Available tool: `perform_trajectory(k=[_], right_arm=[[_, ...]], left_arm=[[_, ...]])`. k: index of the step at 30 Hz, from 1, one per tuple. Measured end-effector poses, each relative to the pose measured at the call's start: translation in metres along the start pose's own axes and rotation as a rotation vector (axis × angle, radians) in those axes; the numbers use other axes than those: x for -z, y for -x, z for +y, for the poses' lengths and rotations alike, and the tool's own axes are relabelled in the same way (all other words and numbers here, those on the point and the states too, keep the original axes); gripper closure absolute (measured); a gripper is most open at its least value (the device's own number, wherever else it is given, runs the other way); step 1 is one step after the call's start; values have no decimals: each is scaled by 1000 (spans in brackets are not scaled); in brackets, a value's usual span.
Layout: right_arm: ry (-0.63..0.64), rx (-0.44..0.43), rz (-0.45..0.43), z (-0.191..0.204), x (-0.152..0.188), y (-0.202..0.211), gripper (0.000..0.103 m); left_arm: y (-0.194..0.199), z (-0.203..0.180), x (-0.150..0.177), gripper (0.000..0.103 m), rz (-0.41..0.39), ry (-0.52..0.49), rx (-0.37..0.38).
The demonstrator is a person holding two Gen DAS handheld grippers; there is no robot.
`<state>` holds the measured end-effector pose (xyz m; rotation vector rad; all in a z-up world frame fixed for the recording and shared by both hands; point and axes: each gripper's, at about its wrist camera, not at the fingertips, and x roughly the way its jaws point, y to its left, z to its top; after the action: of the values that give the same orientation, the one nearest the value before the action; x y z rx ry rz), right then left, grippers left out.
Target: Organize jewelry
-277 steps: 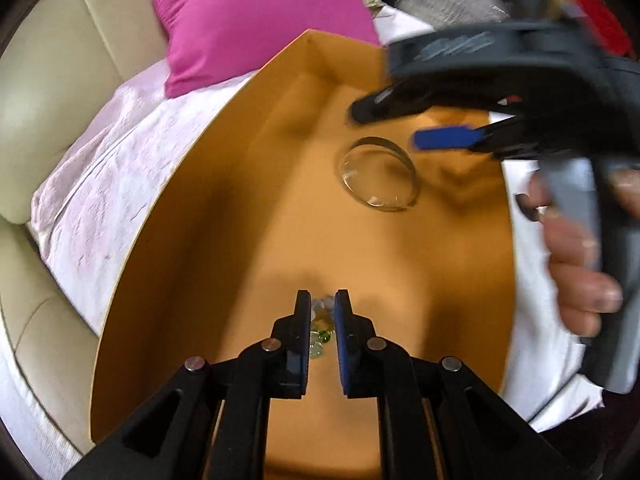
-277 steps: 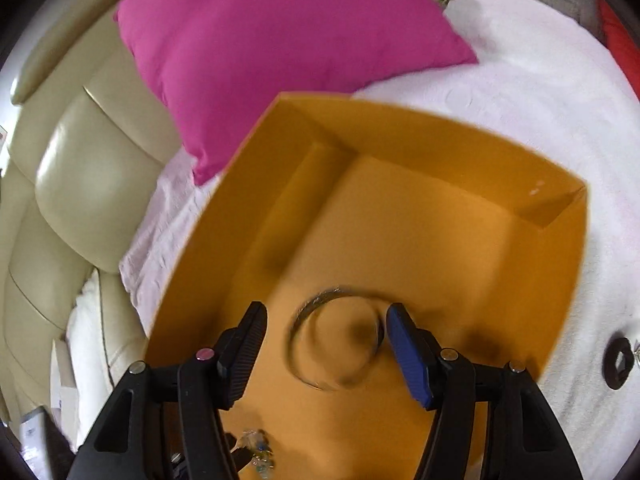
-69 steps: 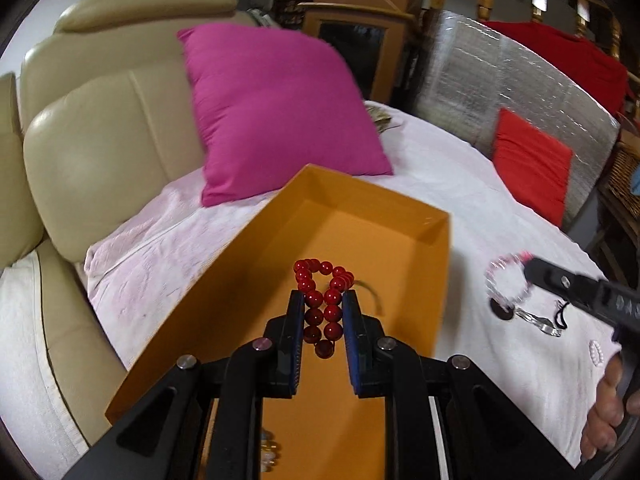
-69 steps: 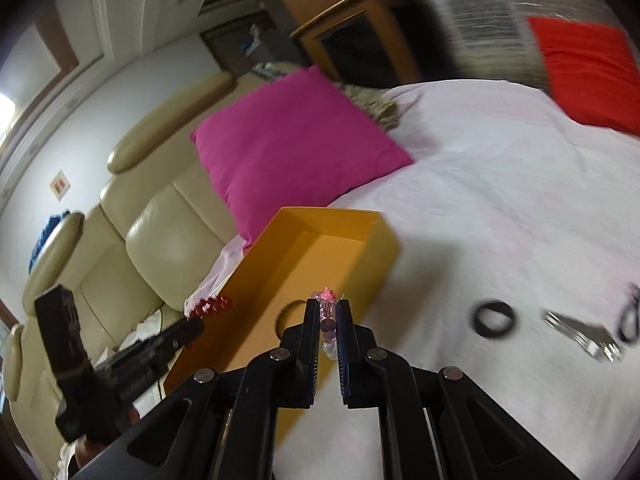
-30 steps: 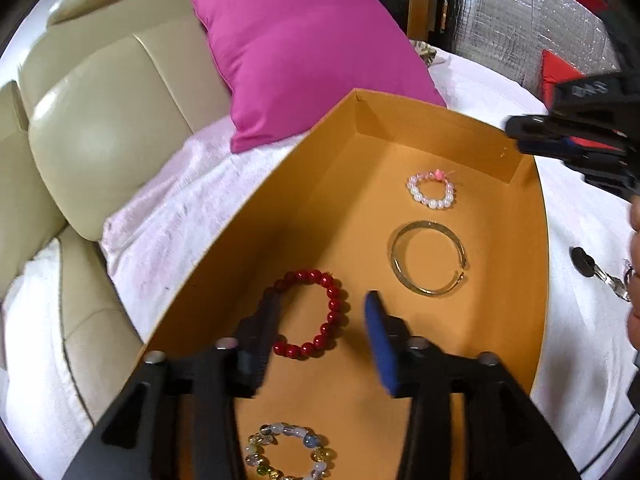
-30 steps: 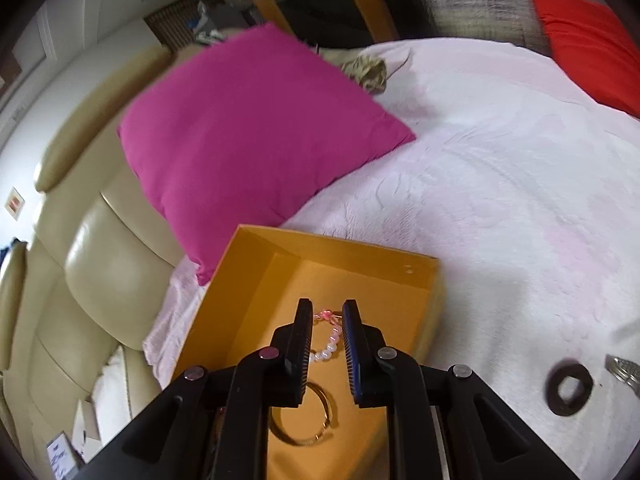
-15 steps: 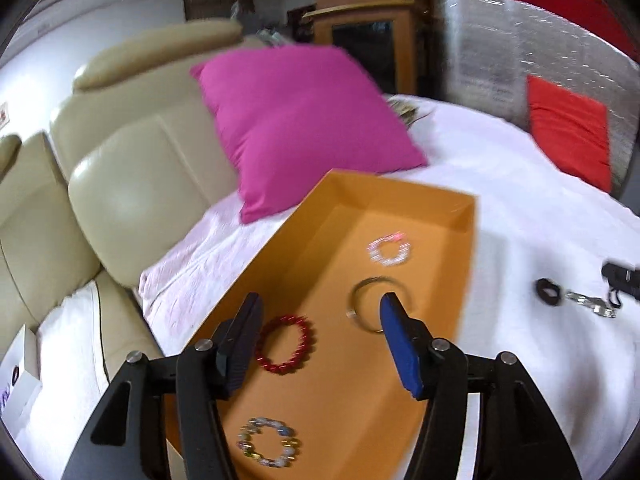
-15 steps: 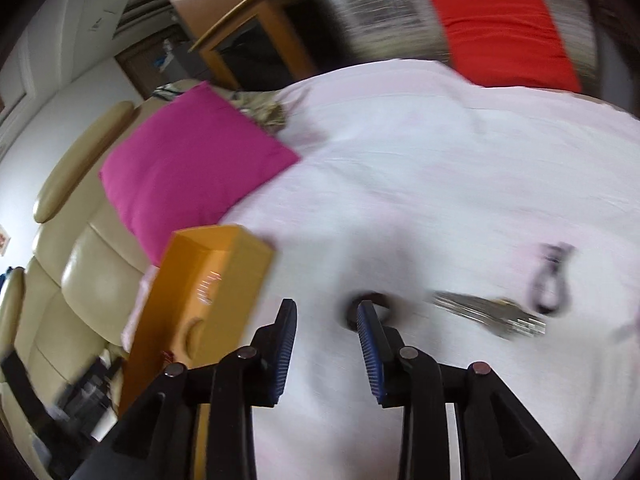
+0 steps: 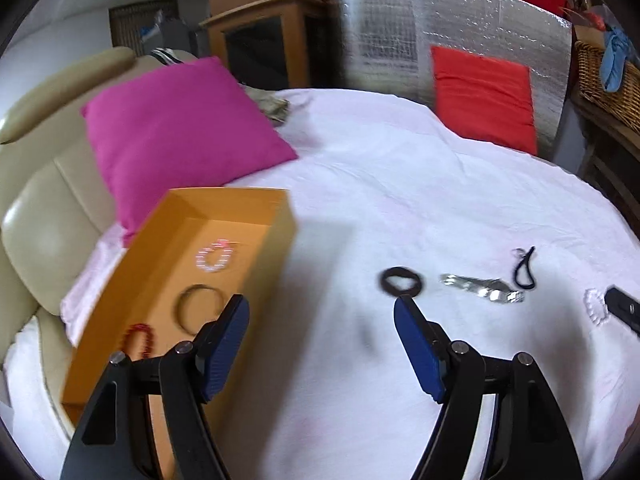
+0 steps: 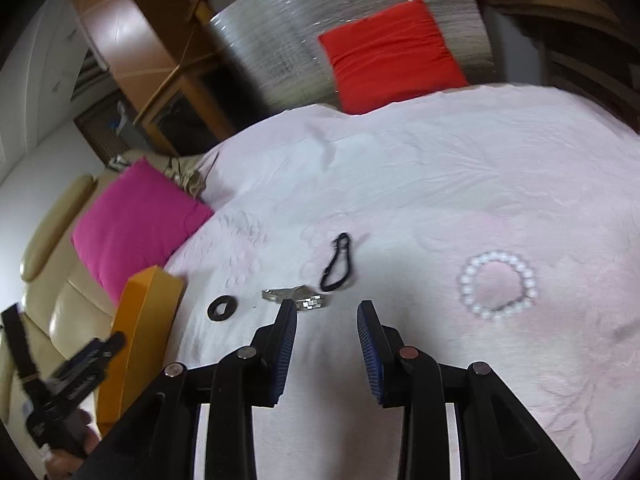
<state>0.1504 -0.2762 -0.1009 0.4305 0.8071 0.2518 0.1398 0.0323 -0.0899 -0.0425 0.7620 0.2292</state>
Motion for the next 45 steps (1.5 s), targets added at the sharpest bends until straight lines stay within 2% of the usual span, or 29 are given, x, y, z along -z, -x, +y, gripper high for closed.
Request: perform_trajectory(k=[4, 8, 11, 16, 23, 26, 31, 36, 39, 45], right_arm=[[-25, 12, 6, -20, 1, 10, 68], [-38, 23, 22, -35, 2, 17, 68], [-55, 53, 40, -44, 3, 15, 68], [-133, 68, 62, -63, 2, 13, 68], [-156, 74, 76, -70, 4, 11, 68], [-175, 73, 67, -76, 3, 15, 68], [-239, 119, 37, -97, -1, 25, 68], [-285, 137, 68, -109, -1, 21, 68], [-277, 134, 75, -107, -2, 19, 68], [-268, 99, 95, -98, -1, 8, 68]], left_arm=[[-20, -26, -8, 28, 12, 7, 16], [-35, -49, 1, 28, 18, -45, 10], [-52, -67, 9, 28, 92, -110, 18], [-54, -86, 17, 28, 114, -185, 46], [-55, -104, 23, 28, 134, -251, 71], [-56, -103, 22, 28, 142, -252, 76], [-61, -104, 21, 28, 164, -258, 95], [-62, -105, 17, 28, 172, -270, 136], [-65, -91, 6, 28, 174, -244, 141], [-80, -51, -13, 28, 169, -176, 89]])
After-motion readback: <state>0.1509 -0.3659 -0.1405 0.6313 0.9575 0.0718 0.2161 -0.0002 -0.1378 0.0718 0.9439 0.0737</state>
